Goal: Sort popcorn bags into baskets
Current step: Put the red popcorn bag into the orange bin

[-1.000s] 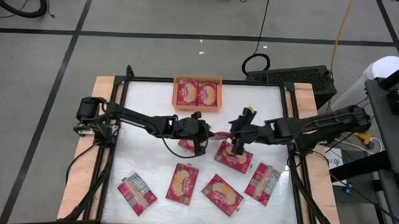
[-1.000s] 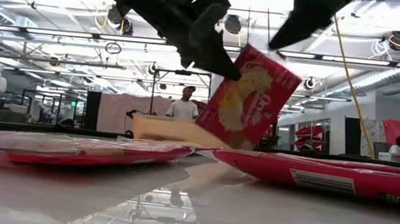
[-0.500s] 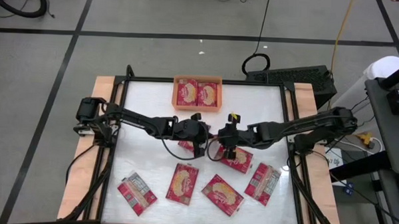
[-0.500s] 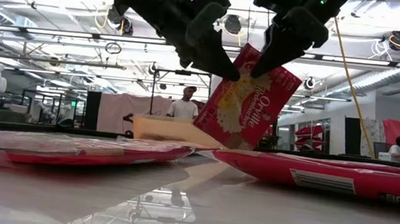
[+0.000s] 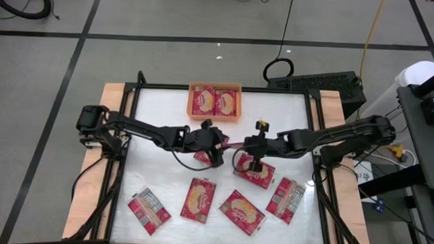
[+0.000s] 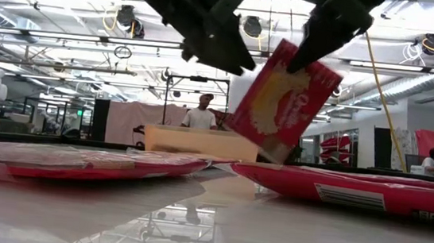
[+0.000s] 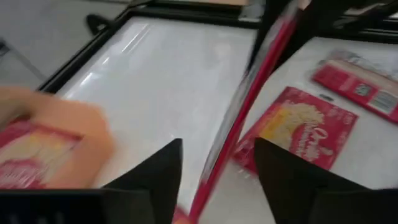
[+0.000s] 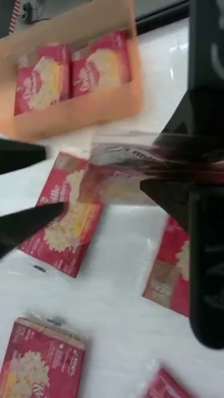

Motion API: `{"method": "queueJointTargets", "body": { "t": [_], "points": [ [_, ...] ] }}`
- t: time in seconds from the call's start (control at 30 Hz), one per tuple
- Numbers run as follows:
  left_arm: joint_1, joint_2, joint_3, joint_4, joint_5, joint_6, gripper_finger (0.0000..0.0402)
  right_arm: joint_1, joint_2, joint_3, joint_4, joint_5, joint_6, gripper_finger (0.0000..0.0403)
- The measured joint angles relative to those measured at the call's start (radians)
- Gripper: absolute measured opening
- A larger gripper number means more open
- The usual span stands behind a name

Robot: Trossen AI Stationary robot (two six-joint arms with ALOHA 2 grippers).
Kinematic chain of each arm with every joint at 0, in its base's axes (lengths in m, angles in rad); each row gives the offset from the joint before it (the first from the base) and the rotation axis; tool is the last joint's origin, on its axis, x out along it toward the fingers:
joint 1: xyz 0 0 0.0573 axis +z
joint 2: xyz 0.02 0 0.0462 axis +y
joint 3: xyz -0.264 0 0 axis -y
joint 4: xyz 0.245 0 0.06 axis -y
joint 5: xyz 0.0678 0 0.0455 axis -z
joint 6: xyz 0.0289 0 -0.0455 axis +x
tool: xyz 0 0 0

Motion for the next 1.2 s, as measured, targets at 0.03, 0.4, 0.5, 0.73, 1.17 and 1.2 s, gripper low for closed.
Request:
{"method": "queueJointTargets", "body": {
  "t": [0.03,0.4,0.5,0.73,1.17,1.2],
  "points": [
    [0.000,-0.015,-0.001,-0.024,-0.009,-0.009,0.0214,0.000,-0.018,0.000,-0.004,0.007,0.005,0.0010],
    [-0.078,-0.067,-0.129,0.011,-0.195,-0.118,0.0225,0.027,-0.154,-0.140,0.297,0.252,0.009,0.0011],
    [-0.108,-0.067,-0.176,0.095,-0.242,-0.154,0.0225,0.027,-0.161,-0.202,0.492,0.276,-0.041,0.0009],
    [-0.140,-0.054,-0.328,0.654,-0.231,-0.151,0.0225,0.026,-0.166,-0.352,1.064,0.289,-0.237,0.0009],
    [-0.067,-0.046,-0.412,1.187,0.088,-0.001,0.0225,0.014,-0.096,-0.450,1.754,-0.055,-0.287,0.0009],
    [-0.059,-0.046,-0.412,1.214,0.116,0.011,0.0225,0.014,-0.083,-0.450,1.792,-0.070,-0.286,0.0009]
  ]
}}
